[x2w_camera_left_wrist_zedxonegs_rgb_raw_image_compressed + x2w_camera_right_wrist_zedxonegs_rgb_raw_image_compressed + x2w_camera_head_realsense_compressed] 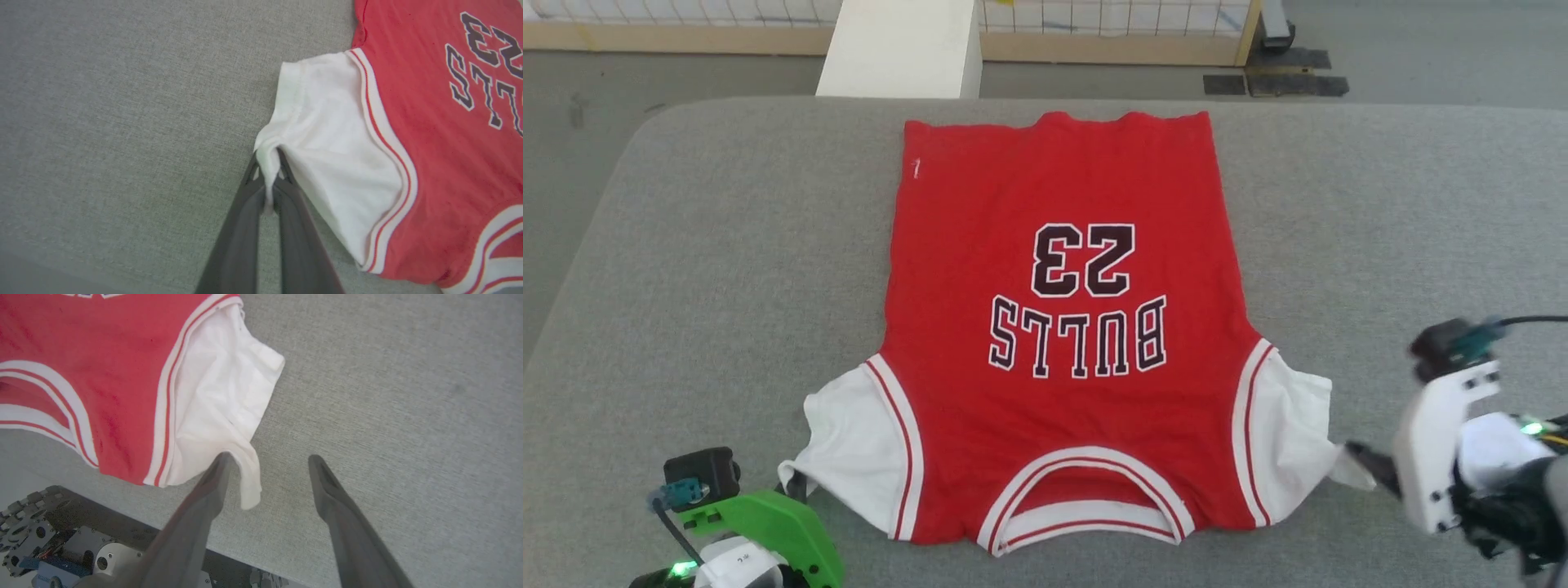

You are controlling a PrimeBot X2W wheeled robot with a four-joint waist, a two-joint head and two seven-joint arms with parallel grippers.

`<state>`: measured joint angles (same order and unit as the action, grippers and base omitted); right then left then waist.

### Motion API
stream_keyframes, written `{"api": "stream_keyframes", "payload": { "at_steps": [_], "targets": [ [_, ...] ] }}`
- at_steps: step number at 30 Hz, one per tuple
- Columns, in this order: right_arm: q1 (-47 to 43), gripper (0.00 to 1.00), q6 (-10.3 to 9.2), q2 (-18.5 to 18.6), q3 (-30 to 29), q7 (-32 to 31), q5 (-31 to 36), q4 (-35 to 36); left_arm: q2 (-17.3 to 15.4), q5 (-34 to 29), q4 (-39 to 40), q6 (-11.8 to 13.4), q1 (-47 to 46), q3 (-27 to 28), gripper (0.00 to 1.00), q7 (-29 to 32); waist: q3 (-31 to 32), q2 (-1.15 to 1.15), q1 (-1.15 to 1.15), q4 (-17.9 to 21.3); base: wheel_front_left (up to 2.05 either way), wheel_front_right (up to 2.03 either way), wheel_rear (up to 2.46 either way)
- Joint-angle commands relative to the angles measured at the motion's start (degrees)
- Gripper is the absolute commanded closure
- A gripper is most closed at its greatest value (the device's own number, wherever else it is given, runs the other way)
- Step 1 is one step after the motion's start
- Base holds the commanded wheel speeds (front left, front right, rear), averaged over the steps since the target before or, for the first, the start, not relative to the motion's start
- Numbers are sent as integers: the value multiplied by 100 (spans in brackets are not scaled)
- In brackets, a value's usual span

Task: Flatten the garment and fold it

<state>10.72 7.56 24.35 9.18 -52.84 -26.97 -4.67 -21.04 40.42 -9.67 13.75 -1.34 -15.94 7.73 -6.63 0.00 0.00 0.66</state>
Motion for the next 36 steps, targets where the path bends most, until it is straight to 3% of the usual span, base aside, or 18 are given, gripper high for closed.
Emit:
{"api": "stream_keyframes", "payload": {
  "at_steps": [1, 4, 5, 6, 13, 18, 26, 36],
  "targets": [
    [-121, 0, -8, -13, -221, 33, -152, 175, -47, 17, 50, 55, 75, 26, 100, -20, 114, 0, 0, 82, 0, 0, 0],
    [-180, 0, -8, -311, -1110, 325, -328, 904, -71, 34, 210, 112, 167, 61, 100, -43, 131, 0, 0, 130, 0, 0, 0],
    [4, 0, -8, -521, -1435, 1083, -82, 1226, -84, 18, 330, 157, 177, 90, 100, -88, 47, 0, 0, 147, 0, 0, 0],
    [76, 0, -8, -614, -1526, 1314, -17, 1233, -84, 11, 364, 168, 170, 95, 100, -103, 16, 0, 0, 146, 0, 0, 0],
    [898, 0, -8, -1116, -1595, 2610, 455, 658, -36, -52, 648, 221, 54, 105, 100, -265, -366, 0, 0, 41, 0, 0, 0],
    [1898, 0, -8, -1084, -1426, 3023, 829, -24, 46, -142, 1002, 232, -144, 53, 100, -403, -941, 0, 0, -180, 0, 0, 0],
    [3877, 0, -8, -694, -1106, 2872, 1280, -1236, 291, -340, 1453, 236, -633, -152, 100, -612, -2107, 0, 0, -796, 0, 0, 0],
    [5624, 0, -8, -105, -424, 1451, 1783, -2335, 500, -474, 1935, 236, -820, -314, 100, -881, -3093, 0, 0, -1425, 0, 0, 0]
  ]
}}
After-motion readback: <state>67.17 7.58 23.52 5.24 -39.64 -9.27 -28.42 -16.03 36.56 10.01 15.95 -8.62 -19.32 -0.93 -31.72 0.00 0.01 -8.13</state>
